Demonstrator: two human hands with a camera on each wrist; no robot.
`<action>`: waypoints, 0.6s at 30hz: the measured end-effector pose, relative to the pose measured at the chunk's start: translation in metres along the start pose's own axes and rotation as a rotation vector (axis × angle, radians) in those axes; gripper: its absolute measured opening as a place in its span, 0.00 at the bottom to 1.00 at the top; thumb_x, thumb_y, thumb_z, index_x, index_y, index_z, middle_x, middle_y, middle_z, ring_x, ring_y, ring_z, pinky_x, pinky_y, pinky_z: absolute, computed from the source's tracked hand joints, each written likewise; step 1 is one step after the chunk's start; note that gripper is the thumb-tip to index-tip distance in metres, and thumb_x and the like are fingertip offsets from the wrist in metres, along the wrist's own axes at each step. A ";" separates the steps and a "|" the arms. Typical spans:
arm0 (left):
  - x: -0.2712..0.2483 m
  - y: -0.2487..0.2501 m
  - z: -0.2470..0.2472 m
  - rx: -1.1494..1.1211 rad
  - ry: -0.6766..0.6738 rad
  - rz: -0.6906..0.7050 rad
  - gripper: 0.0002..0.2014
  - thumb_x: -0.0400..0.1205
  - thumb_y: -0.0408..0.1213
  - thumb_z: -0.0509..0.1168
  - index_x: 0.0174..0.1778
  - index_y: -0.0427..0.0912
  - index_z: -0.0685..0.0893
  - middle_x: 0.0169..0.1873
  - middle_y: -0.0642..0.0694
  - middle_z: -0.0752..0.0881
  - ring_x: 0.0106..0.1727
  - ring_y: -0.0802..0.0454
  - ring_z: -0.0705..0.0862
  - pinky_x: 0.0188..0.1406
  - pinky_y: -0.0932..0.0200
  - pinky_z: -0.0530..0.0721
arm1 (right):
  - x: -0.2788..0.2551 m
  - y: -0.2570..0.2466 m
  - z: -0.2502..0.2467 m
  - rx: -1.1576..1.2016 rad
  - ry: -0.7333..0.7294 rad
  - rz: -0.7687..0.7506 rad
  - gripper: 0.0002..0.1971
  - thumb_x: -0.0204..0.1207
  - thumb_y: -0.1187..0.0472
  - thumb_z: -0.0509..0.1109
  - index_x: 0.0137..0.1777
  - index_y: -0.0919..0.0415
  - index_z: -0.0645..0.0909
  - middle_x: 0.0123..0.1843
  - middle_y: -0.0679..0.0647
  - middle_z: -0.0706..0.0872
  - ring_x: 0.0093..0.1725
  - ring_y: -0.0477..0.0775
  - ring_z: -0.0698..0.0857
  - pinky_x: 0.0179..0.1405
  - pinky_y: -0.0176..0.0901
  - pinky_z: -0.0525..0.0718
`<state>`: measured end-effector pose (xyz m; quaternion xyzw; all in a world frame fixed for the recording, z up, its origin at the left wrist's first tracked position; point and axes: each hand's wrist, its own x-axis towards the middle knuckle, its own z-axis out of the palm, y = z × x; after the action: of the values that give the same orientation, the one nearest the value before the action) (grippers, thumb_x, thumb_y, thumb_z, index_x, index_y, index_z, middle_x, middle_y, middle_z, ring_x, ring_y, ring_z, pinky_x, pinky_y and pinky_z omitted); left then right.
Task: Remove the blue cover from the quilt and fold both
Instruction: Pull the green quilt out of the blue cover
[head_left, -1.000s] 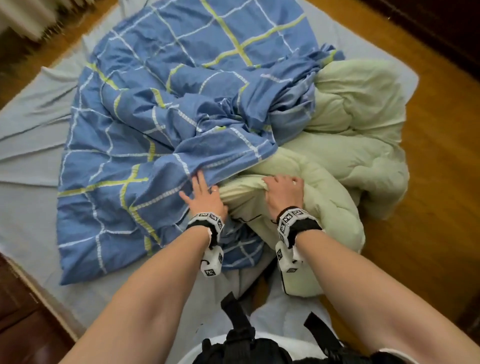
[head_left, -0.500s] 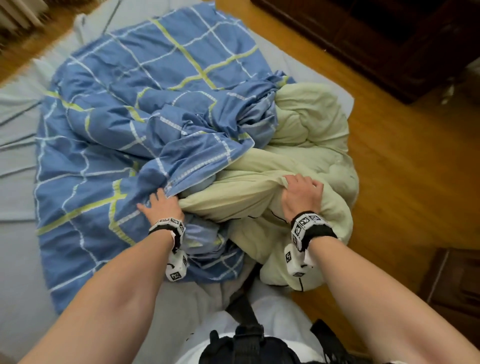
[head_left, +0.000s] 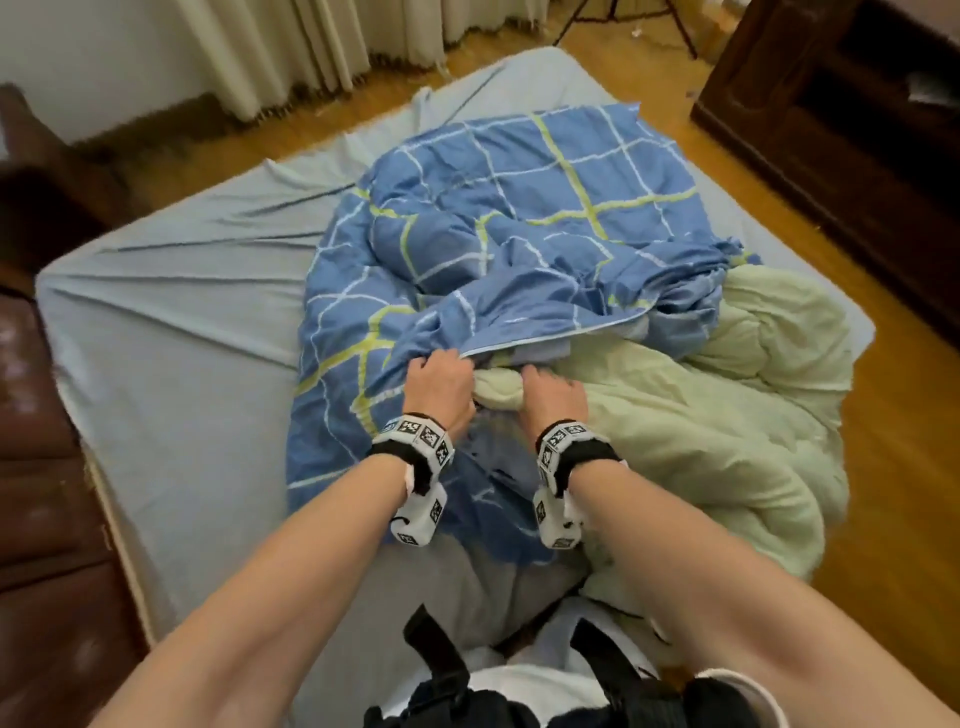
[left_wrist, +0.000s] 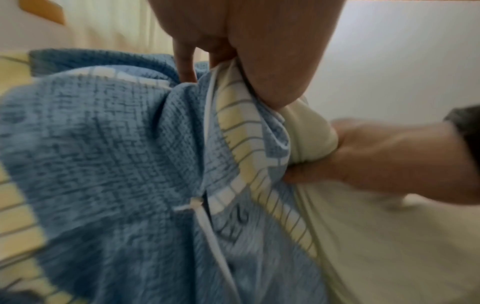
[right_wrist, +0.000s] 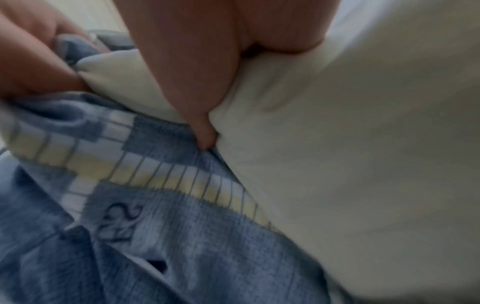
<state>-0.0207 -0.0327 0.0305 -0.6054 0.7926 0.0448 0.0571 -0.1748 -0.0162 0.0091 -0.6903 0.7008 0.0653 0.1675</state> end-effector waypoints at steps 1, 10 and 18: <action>-0.009 -0.010 0.005 -0.012 0.026 -0.055 0.08 0.75 0.34 0.66 0.49 0.44 0.83 0.48 0.42 0.83 0.53 0.40 0.82 0.51 0.46 0.78 | 0.000 -0.009 -0.003 0.002 0.011 -0.040 0.18 0.73 0.47 0.70 0.59 0.52 0.74 0.55 0.54 0.87 0.57 0.60 0.86 0.47 0.50 0.76; -0.040 -0.035 0.035 -0.040 0.059 -0.242 0.13 0.81 0.34 0.65 0.59 0.50 0.85 0.74 0.45 0.67 0.67 0.41 0.71 0.62 0.45 0.73 | -0.037 -0.013 -0.051 -0.140 0.104 -0.172 0.14 0.82 0.54 0.58 0.62 0.45 0.81 0.51 0.56 0.89 0.52 0.63 0.88 0.39 0.45 0.73; -0.030 -0.026 0.028 0.028 -0.014 -0.233 0.18 0.85 0.36 0.59 0.70 0.51 0.80 0.75 0.45 0.63 0.72 0.42 0.68 0.70 0.44 0.70 | -0.097 0.079 -0.097 -0.036 0.263 0.182 0.15 0.80 0.54 0.59 0.62 0.40 0.80 0.52 0.55 0.89 0.53 0.64 0.87 0.43 0.48 0.77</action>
<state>0.0134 -0.0074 0.0066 -0.6923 0.7169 0.0308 0.0761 -0.2679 0.0474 0.1208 -0.6293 0.7752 0.0018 0.0552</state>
